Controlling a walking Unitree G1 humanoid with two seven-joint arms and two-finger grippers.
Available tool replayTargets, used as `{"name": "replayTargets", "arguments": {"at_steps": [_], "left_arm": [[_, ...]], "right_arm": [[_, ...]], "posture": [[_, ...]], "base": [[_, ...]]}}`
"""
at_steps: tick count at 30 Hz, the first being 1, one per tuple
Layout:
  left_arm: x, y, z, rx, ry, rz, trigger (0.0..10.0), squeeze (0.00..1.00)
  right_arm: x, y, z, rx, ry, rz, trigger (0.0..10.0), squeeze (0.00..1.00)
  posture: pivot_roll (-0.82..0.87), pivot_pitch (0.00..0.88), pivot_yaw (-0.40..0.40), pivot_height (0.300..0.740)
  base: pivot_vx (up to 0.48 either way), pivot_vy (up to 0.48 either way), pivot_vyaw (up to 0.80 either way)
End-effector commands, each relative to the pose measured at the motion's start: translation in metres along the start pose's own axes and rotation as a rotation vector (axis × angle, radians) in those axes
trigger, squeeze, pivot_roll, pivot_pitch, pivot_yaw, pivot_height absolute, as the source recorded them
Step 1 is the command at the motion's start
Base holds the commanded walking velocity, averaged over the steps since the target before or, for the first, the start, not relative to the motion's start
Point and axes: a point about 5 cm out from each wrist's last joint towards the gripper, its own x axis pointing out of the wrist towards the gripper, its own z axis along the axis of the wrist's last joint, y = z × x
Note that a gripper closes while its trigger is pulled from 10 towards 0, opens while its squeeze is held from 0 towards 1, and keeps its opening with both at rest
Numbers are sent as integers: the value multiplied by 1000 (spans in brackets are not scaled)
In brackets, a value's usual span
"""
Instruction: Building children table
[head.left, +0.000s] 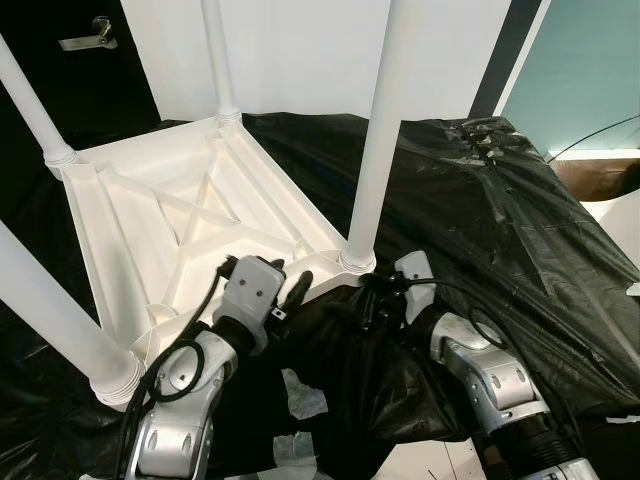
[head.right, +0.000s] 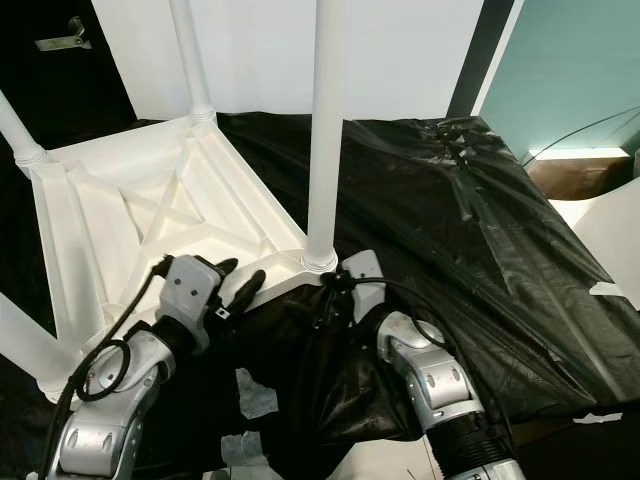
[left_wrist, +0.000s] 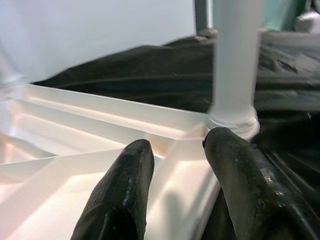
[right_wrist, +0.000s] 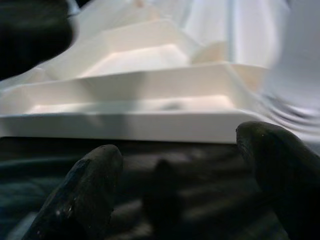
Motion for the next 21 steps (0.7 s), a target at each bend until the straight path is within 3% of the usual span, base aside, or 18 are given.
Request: {"name": "replayTargets", "arguments": {"at_steps": [1,5,11,13,19,21], "left_arm": [[-2,13,6,-3,-31,190,10000,0],[-3,27,19,-30,-91,288,10000,0],[-4,33,30,-29,-136,342,10000,0],[-5,38,33,-53,-157,381,10000,0],[-6,38,34,-70,-159,381,10000,0],[-5,25,29,-77,-133,280,10000,0]], "right_arm": [[1,2,2,8,-4,28,10000,0],[18,4,17,-3,-55,78,10000,0],[32,1,30,-6,-85,96,10000,0],[39,-7,38,2,-111,75,10000,0],[46,-20,49,36,-156,8,10000,0],[45,-30,51,53,-173,-50,10000,0]], "posture": [[139,43,-69,740],[149,46,-70,740],[158,46,-74,740],[163,47,-73,740],[164,46,-73,740],[163,47,-73,740]], "base": [[0,0,0],[0,0,0],[0,0,0],[0,0,0],[0,0,0],[0,0,0]]}}
